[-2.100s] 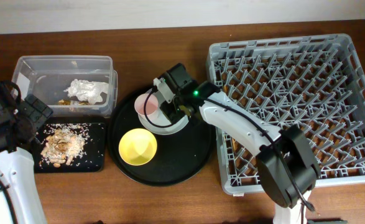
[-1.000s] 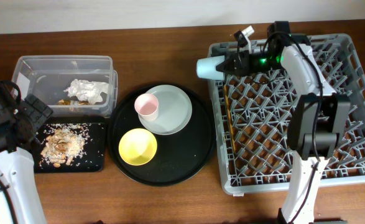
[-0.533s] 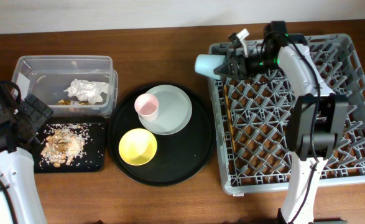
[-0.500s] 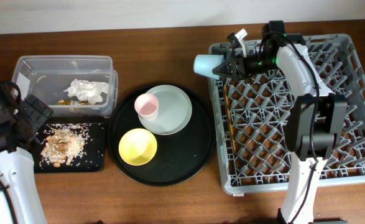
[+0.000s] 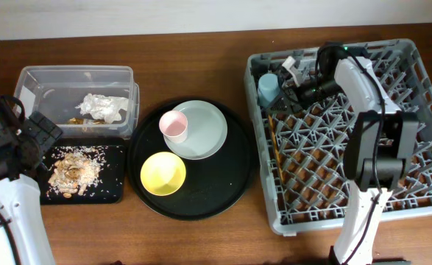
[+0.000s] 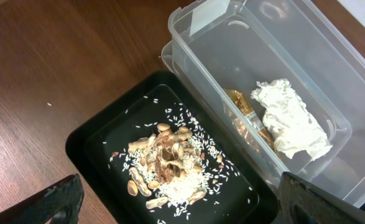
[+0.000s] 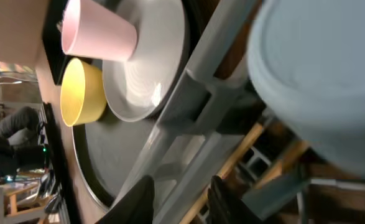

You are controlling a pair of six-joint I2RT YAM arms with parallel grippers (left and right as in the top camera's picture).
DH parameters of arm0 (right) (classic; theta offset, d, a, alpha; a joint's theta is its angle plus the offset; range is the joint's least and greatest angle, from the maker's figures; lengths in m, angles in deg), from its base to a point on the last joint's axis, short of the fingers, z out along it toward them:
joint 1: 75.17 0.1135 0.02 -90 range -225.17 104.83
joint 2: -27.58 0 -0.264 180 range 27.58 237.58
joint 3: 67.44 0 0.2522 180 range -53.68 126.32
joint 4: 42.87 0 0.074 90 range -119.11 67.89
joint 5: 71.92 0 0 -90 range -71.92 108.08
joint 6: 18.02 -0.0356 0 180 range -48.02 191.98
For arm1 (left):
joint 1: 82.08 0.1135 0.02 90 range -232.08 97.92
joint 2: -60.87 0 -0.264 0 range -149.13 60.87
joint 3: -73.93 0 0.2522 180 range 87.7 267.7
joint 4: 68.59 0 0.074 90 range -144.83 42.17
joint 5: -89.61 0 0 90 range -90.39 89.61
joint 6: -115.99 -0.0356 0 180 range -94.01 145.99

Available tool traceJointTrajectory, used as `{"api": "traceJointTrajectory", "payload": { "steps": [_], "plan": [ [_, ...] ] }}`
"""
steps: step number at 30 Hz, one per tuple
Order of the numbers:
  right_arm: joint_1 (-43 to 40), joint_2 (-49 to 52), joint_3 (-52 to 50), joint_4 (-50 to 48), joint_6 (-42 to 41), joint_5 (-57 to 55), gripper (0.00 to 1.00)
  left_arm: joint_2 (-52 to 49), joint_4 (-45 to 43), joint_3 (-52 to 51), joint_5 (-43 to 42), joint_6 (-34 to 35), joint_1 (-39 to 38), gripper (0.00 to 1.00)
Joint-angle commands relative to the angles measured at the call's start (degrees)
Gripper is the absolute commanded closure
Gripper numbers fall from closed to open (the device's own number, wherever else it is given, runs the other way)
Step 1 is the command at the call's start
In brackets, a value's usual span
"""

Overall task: Sort waste into correct bins and load items into the dishwasher rack
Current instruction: 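Carry the blue cup to the rack's back row and set it down, then move right gripper to the pink cup and grasp it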

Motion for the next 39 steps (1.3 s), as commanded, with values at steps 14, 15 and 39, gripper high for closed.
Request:
{"api": "traceJointTrajectory", "payload": {
  "steps": [14,15,39],
  "plan": [
    [25.38,-18.80,-12.13,5.22,-48.96,-47.95,0.67,-0.04,0.09,0.11,0.00,-0.31,0.20,0.01],
    [25.27,-18.80,-14.25,3.37,-49.13,-47.93,0.67,-0.04,0.09,0.11,0.00,-0.31,0.20,0.01],
    [21.40,-18.82,1.07,8.04,-53.68,-38.40,0.62,-0.04,0.09,0.11,0.00,-0.31,0.20,0.01]
  ]
}}
